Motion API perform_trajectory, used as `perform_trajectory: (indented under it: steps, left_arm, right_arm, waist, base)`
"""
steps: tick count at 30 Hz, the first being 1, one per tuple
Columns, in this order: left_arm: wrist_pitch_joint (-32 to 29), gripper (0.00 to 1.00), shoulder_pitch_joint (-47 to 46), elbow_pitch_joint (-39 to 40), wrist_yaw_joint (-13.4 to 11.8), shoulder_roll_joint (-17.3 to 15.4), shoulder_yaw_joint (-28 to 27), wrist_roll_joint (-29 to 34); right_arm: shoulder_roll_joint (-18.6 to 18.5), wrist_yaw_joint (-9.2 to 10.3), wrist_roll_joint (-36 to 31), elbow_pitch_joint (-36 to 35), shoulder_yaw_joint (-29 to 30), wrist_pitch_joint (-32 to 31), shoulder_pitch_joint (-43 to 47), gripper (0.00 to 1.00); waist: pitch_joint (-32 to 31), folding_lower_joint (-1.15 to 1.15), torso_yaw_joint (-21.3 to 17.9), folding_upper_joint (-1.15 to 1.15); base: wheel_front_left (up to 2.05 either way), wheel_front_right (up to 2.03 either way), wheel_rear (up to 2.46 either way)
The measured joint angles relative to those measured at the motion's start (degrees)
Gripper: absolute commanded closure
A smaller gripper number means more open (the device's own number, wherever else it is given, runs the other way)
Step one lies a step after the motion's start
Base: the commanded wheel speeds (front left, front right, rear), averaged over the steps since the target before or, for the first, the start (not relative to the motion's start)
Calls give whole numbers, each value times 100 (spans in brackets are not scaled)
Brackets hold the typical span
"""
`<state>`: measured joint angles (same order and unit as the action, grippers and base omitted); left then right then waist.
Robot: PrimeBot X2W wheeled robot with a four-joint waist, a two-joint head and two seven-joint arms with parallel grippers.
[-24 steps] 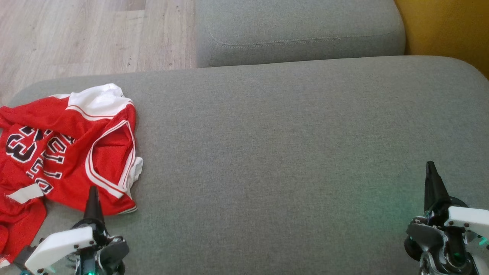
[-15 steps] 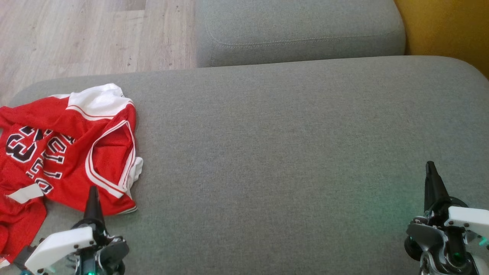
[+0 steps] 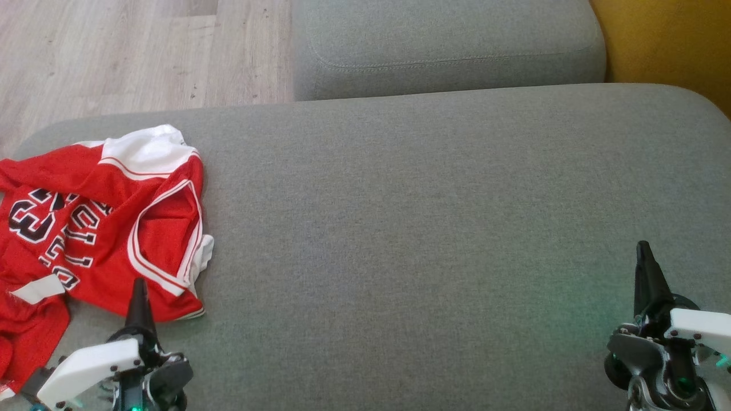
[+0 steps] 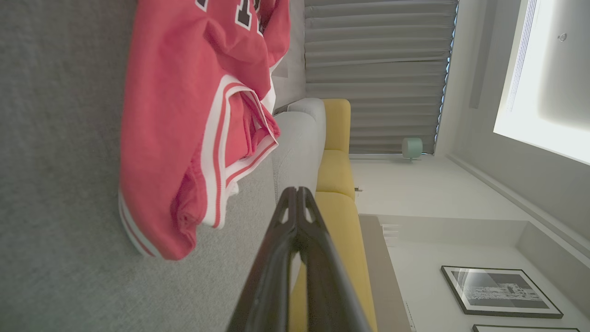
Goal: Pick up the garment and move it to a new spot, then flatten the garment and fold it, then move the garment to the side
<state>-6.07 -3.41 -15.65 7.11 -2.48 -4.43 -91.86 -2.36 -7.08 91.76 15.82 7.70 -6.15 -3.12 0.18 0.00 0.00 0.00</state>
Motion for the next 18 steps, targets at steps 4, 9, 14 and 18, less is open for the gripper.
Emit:
perform_trajectory:
  steps: [4,9,14,18]
  left_arm:
    - [0,100,0,0,0,0,0,0]
    - [0,100,0,0,0,0,0,0]
    - [0,100,0,0,0,0,0,0]
    - [0,100,0,0,0,0,0,0]
  right_arm:
    - [0,0,0,0,0,0,0,100]
    - [0,0,1,0,0,0,0,100]
    - [0,0,0,0,0,0,0,100]
    - [0,0,1,0,0,0,0,100]
  waist:
    - [0,0,0,0]
    - [0,0,0,0]
    - [0,0,0,0]
    - [0,0,0,0]
  base:
    - [0,0,0]
    - [0,0,0]
    - [0,0,0]
    - [0,0,0]
